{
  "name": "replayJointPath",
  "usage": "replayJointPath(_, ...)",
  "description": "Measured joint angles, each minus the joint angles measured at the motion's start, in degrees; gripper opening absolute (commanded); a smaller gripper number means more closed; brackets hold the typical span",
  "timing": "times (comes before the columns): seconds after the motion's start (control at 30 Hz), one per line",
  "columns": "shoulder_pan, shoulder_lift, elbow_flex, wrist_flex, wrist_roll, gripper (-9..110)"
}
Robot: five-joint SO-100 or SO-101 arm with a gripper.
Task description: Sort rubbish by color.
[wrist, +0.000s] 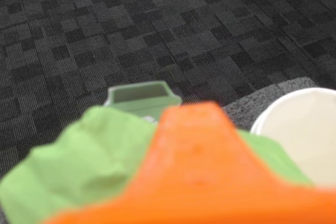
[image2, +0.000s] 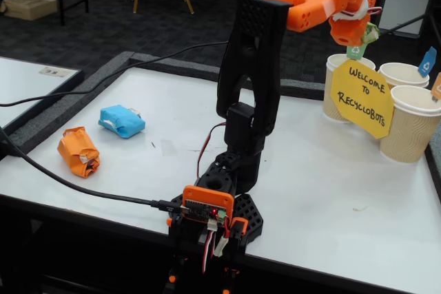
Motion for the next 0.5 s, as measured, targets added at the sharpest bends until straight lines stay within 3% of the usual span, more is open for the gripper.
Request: replayJointPath(0.5, 0.35, 0.0, 0.09, 2.11, 0.0, 17)
